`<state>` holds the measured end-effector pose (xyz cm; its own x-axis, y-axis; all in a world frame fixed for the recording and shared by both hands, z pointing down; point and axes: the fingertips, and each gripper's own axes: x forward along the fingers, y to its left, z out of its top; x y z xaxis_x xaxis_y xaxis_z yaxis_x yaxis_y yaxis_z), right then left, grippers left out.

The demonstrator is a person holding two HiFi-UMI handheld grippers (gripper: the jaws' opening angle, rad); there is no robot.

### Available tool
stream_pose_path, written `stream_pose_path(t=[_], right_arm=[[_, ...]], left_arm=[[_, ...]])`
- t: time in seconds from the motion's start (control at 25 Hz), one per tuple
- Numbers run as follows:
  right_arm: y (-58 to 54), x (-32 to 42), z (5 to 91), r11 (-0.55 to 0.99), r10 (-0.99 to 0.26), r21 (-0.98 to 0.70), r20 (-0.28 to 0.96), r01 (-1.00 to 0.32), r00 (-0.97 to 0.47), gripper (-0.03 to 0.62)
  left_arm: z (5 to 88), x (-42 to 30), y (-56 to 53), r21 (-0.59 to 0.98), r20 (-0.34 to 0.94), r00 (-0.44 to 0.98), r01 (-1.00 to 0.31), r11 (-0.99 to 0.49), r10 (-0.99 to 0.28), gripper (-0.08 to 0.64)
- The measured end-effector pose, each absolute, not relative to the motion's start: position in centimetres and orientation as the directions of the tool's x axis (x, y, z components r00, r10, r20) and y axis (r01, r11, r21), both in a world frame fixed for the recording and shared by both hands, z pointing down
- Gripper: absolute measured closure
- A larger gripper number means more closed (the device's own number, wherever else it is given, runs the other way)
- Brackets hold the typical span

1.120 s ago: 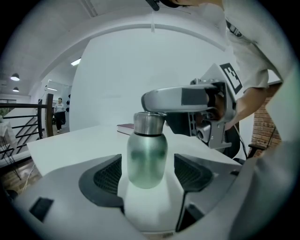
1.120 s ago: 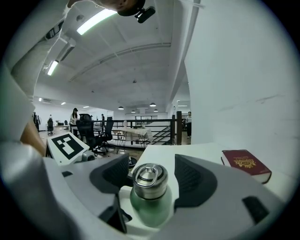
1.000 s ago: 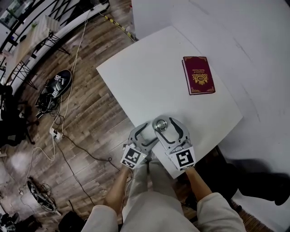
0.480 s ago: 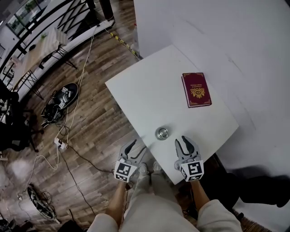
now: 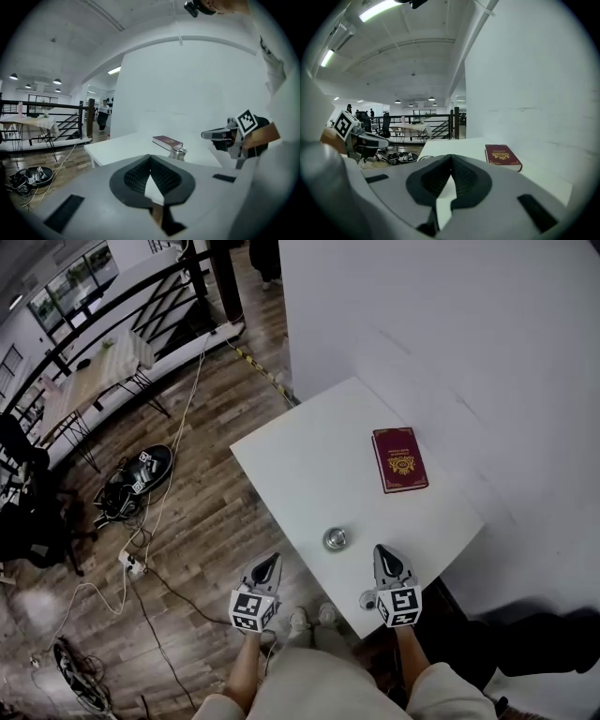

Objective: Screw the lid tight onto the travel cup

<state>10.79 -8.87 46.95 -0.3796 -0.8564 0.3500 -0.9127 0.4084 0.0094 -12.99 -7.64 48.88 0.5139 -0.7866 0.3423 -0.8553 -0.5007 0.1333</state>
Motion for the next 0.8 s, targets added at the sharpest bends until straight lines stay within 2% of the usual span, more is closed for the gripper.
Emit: stream_pose_path(t=[0.8], right_arm=[[-9.3, 11.3, 37.0, 0.377, -0.912, 0.058, 0.199, -0.925, -0.359, 0.594]], left_arm=[[36.8, -15.5, -9.4, 0.03, 0.197, 0.466, -0.882, -0.47, -0.862, 0.552]])
